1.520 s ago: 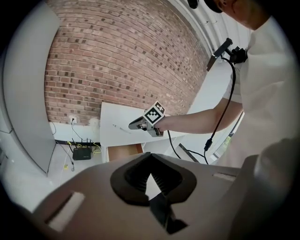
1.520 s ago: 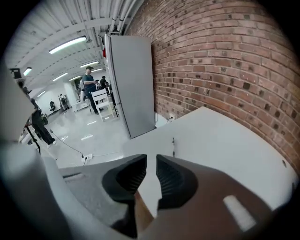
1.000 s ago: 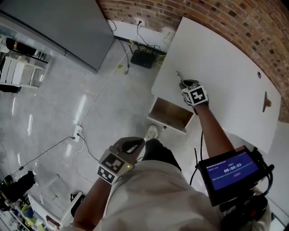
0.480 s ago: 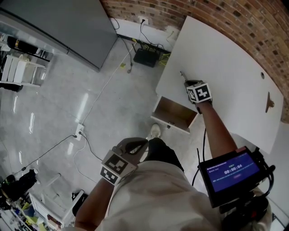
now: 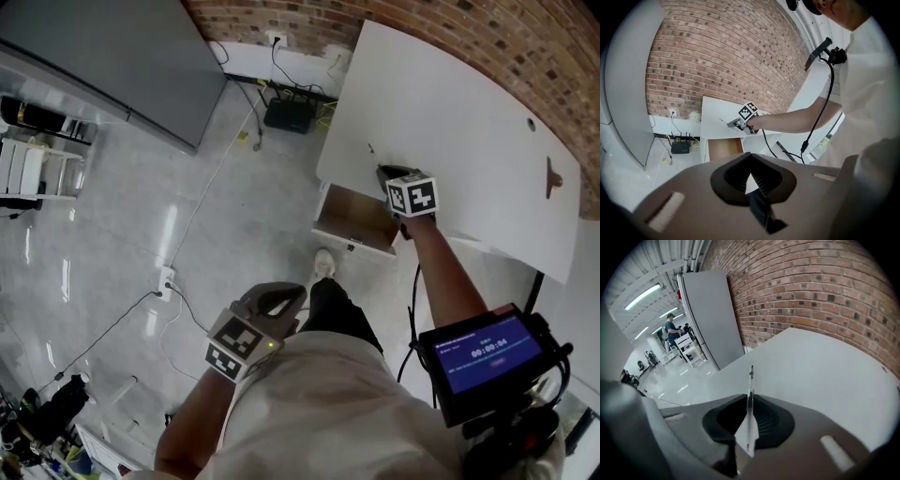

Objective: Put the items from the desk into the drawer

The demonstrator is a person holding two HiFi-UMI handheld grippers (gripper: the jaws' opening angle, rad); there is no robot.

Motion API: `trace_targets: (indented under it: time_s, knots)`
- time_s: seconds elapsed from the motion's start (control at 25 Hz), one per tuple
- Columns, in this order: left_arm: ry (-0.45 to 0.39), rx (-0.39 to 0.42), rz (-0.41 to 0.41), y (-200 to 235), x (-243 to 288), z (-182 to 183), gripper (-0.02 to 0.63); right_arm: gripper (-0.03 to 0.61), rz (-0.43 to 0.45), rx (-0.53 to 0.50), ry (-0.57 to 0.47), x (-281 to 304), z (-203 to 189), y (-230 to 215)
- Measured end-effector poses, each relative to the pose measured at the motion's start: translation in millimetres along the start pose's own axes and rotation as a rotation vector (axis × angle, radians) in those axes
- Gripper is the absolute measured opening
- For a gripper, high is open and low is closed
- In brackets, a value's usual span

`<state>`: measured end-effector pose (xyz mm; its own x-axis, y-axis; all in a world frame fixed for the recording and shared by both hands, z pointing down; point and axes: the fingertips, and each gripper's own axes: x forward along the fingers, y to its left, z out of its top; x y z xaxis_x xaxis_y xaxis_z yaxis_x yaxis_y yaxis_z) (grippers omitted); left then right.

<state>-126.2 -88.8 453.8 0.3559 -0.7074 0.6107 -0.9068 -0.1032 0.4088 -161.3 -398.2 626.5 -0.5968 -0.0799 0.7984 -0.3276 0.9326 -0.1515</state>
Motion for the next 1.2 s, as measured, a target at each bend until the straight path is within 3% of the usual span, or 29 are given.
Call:
trace_targets:
  time_s: [0.44, 0.76, 1.0, 1.2]
  knots:
    - [0.055, 0.068, -0.131, -27.3, -30.2, -41.2, 0.008, 0.044, -0.085, 0.172, -0.074, -51.9, -77.7, 52.8]
    - [0.067, 0.112, -0.158, -33.0, -41.1, -71.0, 0.008, 0.044, -0.091, 0.275, -0.075, -50.6, -148.1, 92.4]
    - [0.096, 0.121, -0.153, -26.3, -28.3, -86.4, 0.008, 0.044, -0.101, 0.415, -0.077, -13.7, -180.9, 75.0]
    - [0.120, 0.105, -0.157, -26.2, -22.1, -86.5, 0.008, 0.044, -0.104, 0.501, -0.098, 6.6, -175.9, 51.4]
